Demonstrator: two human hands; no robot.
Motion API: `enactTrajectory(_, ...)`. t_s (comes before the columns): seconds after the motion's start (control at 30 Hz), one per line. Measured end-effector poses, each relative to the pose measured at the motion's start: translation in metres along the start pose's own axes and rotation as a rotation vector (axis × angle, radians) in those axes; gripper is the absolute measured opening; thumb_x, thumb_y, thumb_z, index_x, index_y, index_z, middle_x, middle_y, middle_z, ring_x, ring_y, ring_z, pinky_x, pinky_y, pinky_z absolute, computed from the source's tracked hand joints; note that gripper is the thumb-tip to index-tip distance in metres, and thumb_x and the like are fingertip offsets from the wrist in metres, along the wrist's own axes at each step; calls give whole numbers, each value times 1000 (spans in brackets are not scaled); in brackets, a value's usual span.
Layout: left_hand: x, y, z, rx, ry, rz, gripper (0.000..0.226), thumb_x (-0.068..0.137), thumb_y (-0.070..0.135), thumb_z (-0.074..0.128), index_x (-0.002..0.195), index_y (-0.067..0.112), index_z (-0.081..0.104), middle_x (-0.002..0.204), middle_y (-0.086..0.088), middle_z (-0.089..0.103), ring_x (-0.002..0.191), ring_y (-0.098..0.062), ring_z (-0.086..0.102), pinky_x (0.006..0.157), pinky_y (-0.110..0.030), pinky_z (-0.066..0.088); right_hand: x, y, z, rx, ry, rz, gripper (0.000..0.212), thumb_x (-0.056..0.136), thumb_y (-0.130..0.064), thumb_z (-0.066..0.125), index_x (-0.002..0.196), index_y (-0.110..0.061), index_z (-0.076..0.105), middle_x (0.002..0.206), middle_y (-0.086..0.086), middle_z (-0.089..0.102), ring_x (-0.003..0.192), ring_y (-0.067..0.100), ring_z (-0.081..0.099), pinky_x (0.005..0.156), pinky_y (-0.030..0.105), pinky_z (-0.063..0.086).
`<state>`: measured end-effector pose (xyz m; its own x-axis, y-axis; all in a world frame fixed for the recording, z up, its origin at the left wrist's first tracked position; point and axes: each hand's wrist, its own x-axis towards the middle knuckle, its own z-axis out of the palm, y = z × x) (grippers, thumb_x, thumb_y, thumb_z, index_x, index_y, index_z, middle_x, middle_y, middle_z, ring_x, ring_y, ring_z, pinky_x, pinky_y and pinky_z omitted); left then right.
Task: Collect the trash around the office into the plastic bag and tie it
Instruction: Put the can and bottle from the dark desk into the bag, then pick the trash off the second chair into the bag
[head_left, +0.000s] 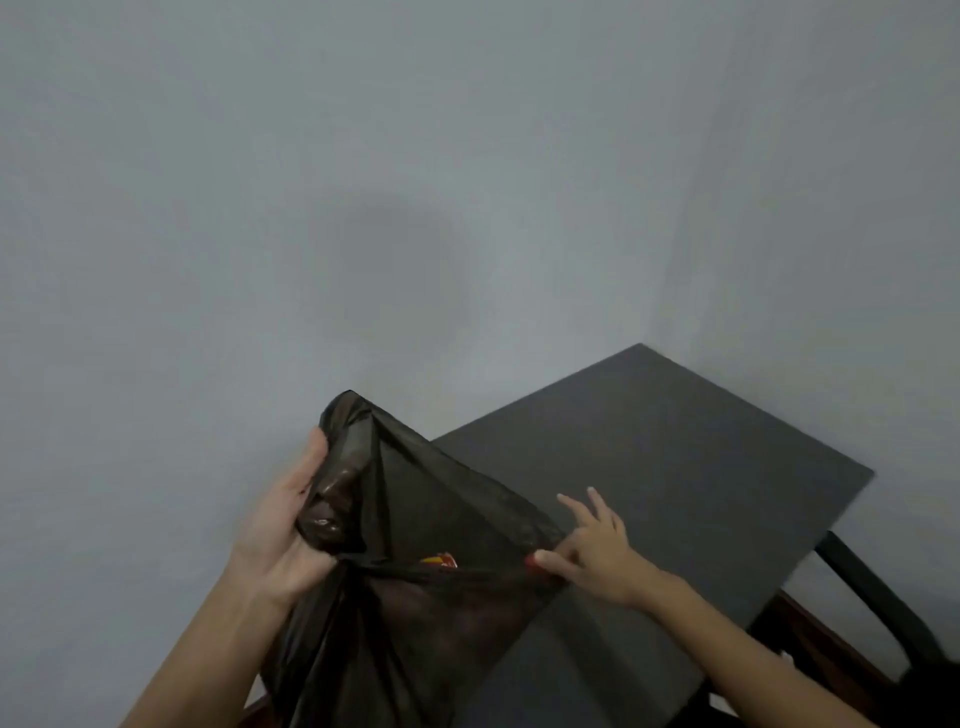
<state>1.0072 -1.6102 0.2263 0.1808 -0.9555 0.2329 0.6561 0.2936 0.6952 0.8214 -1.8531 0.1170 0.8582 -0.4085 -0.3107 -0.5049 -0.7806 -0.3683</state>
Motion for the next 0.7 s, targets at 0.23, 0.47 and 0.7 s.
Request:
enactTrajectory(0.23, -21, -20, 42, -88, -123, -59, 71, 111, 42, 1, 156, -7, 24, 162, -28, 33, 155, -33, 28, 130, -43, 15, -119, 107, 12, -83, 184, 588, 57, 84, -76, 29, 117, -42, 61, 147, 7, 41, 143, 42, 16, 114, 62, 15)
enactTrajectory(0.47, -34, -73, 92, -186, -210, -237, 66, 113, 42, 6, 158, -3, 22, 166, -24, 27, 157, -31, 20, 132, -42, 10, -260, 151, 46, -279, -166, 1048, 65, 86, -63, 45, 141, -29, 42, 157, 13, 26, 144, 46, 10, 113, 65, 4)
enactTrajectory(0.7, -24, -126, 129, -115, -230, -280, 64, 113, 41, 10, 159, -2, 21, 166, -22, 29, 157, -28, 21, 133, -40, 8, -315, 197, 47, -367, -41, 993, 62, 87, -64, 43, 137, -28, 48, 153, 11, 35, 144, 44, 13, 112, 68, 3)
